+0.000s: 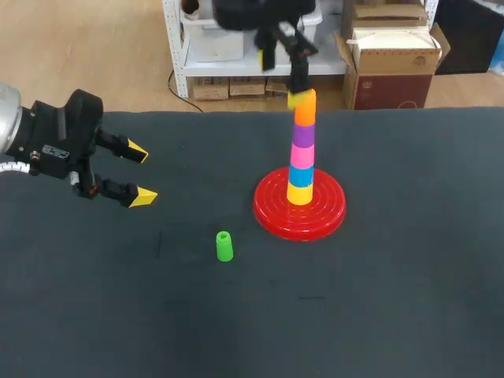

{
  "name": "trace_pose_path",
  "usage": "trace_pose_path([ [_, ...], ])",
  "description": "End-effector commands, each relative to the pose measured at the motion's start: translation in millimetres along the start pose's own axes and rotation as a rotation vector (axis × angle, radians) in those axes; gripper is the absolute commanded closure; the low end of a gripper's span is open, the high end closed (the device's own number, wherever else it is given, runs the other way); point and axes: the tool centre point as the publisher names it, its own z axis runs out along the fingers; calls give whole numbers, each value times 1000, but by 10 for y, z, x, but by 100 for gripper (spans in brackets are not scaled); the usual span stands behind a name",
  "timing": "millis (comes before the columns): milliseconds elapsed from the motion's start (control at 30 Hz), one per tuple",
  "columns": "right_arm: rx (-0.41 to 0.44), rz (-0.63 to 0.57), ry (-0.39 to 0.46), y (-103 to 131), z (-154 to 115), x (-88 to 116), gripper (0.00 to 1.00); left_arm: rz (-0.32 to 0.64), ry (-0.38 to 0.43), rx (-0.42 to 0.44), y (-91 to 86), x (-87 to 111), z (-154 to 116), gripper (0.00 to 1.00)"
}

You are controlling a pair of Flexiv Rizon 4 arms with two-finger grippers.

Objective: Pick up and stack the cylinders on the red base in this order: pink,purple,orange,green

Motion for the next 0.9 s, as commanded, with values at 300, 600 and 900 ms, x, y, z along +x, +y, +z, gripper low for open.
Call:
trace_pose_path([
  [300, 116, -85, -70, 305, 991, -651, 0, 3, -5, -1, 1, 19, 1, 0],
  [600, 109, 57, -176, 199, 1432, -815, 0, 3, -5, -1, 1, 19, 1, 0],
  [900, 88, 130, -184, 172, 1901, -908, 0, 3, -5, -1, 1, 19, 1, 0],
])
